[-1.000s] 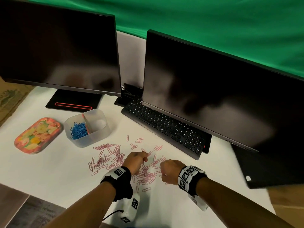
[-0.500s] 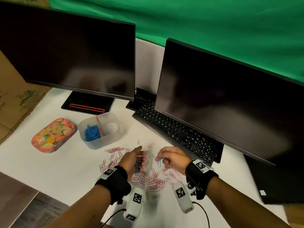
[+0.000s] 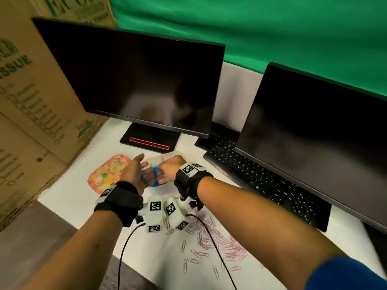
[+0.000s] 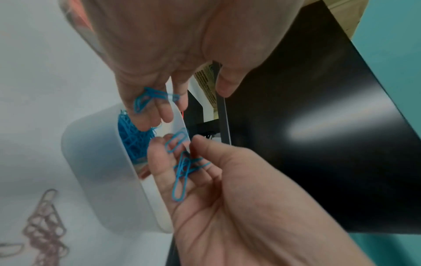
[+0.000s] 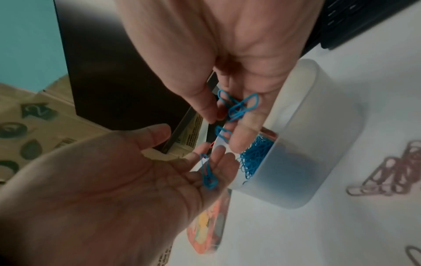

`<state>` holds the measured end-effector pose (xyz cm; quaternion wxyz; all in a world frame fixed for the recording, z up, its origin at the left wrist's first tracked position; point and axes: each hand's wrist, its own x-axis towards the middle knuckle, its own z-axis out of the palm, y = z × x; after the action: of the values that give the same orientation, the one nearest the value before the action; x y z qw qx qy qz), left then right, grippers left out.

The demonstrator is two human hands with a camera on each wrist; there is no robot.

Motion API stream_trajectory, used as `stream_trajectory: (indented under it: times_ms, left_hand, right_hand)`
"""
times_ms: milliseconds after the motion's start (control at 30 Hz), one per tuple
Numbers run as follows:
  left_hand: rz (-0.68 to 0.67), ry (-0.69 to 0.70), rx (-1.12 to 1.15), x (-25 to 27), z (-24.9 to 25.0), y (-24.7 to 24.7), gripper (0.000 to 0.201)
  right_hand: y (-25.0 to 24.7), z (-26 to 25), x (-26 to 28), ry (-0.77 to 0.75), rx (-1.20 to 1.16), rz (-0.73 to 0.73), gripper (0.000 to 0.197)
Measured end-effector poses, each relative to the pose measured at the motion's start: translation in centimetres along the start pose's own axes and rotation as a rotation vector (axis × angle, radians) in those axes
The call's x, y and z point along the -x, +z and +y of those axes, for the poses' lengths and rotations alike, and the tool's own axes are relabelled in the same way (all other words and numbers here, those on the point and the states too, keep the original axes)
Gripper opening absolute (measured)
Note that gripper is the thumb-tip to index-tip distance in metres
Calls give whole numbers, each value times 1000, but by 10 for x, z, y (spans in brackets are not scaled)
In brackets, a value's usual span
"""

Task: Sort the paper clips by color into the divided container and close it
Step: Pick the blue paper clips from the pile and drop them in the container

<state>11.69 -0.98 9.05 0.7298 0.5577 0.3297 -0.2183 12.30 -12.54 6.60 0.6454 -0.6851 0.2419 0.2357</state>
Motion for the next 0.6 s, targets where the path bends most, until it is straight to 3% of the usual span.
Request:
stream_trajectory:
  times_ms: [233,300,400,500,600]
  left_hand:
    - [-2,29,-197,-9,0,-4,43]
    - [4,69,-255,-4,0,1,39]
    - [18,204,-339,3,0,8,36]
    - [-17,299,-354,9,-6,24,26]
    - [-198,269,-401,25,-27,58,21]
  right_hand:
    - [-10,-2,-10,-56,121,-114,17]
    - [-18,-7,3,-22,19,-175,7]
    - [-48,-13,34,97,-258,-316,25]
    - [-89,11,61,11,-237,-201,34]
    - [-131,68,83,19,-238,-34,18]
